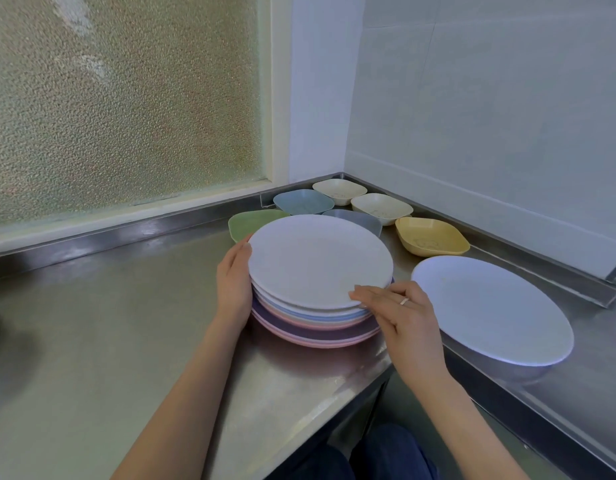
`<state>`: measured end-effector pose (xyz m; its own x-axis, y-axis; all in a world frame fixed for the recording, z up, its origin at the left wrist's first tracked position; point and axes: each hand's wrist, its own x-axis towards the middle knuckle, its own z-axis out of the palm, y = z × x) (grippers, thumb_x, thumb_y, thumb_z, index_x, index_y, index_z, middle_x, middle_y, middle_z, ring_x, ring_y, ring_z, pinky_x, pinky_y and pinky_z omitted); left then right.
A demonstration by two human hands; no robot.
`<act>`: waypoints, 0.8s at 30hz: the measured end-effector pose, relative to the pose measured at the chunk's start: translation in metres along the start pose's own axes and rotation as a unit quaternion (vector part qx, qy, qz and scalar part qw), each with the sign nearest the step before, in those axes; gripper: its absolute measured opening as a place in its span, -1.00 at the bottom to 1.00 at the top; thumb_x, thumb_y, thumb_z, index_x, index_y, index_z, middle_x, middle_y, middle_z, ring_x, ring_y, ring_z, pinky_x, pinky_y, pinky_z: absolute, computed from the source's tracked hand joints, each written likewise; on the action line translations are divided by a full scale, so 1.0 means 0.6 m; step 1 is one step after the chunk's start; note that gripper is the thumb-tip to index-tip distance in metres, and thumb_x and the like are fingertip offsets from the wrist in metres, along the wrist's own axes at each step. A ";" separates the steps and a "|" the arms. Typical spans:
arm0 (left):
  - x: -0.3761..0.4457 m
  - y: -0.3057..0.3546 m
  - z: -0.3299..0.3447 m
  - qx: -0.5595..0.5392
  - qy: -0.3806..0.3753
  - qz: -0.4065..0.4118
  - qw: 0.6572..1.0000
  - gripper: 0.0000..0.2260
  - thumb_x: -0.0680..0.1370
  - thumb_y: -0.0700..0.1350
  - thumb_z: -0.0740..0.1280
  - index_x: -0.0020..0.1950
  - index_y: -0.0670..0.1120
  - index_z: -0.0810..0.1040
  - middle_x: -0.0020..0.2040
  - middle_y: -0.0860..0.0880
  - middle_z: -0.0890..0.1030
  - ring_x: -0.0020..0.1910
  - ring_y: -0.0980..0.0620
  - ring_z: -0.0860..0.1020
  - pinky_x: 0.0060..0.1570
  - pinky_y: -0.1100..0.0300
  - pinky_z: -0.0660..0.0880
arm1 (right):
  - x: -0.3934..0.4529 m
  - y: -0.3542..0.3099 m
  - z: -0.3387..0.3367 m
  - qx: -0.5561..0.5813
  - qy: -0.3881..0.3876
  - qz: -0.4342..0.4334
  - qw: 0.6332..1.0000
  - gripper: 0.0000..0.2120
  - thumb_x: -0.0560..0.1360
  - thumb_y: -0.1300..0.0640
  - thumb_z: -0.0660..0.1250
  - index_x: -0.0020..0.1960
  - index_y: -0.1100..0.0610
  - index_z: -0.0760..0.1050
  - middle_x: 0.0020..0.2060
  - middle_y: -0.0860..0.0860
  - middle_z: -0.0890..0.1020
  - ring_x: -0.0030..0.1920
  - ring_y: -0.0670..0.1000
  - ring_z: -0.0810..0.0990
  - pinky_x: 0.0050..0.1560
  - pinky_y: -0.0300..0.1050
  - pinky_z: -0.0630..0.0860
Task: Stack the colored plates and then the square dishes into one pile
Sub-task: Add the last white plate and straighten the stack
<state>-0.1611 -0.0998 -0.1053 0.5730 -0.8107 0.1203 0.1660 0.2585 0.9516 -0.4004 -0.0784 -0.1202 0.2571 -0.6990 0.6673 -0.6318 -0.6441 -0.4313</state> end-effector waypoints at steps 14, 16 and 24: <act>0.002 -0.006 0.000 -0.011 0.006 0.021 1.000 -0.75 0.60 -0.27 0.13 0.12 -0.16 0.58 -0.07 0.01 0.62 -0.10 0.09 0.55 -0.06 0.27 0.48 | -0.001 0.015 -0.026 -0.074 0.054 0.161 0.983 -0.67 0.59 0.07 0.10 0.29 -0.07 0.49 0.08 0.12 0.59 0.15 0.13 0.46 0.05 -0.10 0.32; 0.003 -0.009 0.000 -0.014 0.005 0.017 1.000 -0.74 0.59 -0.27 0.13 0.13 -0.20 0.58 -0.08 -0.01 0.62 -0.10 0.07 0.54 -0.04 0.22 0.47 | -0.001 0.028 -0.034 -0.165 0.033 0.215 0.962 -0.65 0.61 0.04 0.09 0.36 0.00 0.42 0.13 0.12 0.61 0.25 0.13 0.44 0.20 0.06 0.30; 0.009 -0.013 -0.006 0.004 0.005 0.025 1.000 -0.72 0.59 -0.24 0.14 0.17 -0.25 0.58 0.00 -0.11 0.61 -0.04 0.01 0.53 0.02 0.15 0.45 | -0.018 0.046 -0.033 -0.306 -0.052 0.267 0.913 -0.66 0.60 0.15 0.19 0.35 0.00 0.44 0.19 0.14 0.60 0.35 0.07 0.43 0.33 0.05 0.13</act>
<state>-0.1565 -0.1042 -0.1129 0.5875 -0.7923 0.1644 0.1304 0.2932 0.9471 -0.4352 -0.0821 -0.1272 -0.1585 -0.9084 0.3869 -0.9690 0.0679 -0.2375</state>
